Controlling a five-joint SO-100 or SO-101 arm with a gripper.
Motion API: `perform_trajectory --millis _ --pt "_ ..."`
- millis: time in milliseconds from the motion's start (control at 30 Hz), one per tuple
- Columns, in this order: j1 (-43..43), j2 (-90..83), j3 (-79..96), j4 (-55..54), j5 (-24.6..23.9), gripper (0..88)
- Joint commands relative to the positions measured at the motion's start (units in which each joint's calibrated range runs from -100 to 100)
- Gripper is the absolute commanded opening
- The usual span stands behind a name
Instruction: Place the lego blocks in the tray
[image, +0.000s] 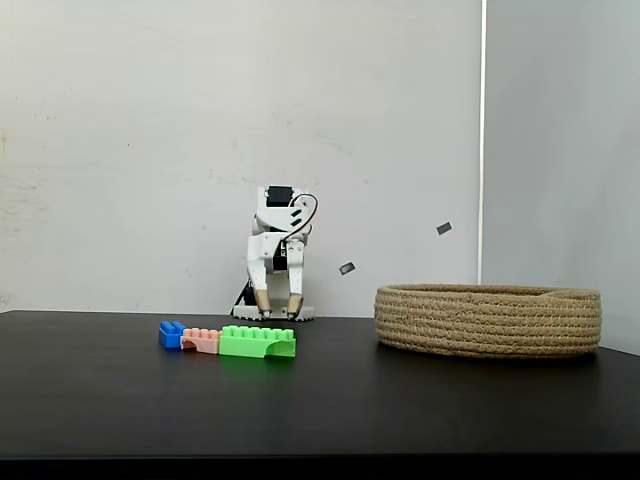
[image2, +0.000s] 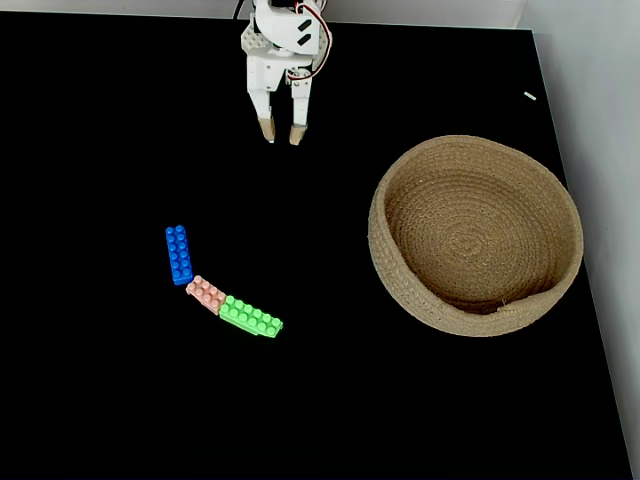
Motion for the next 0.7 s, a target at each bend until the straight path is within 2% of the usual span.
perform_trajectory --millis 0,133,333,667 --pt "0.0 11.8 -9.6 -6.5 -4.0 24.0" --pt "-0.8 29.7 -23.5 -10.5 -8.1 24.6" --pt "0.6 53.6 -46.2 -8.9 -15.2 24.6" --pt "6.4 83.9 -76.5 -6.2 -21.0 24.8"
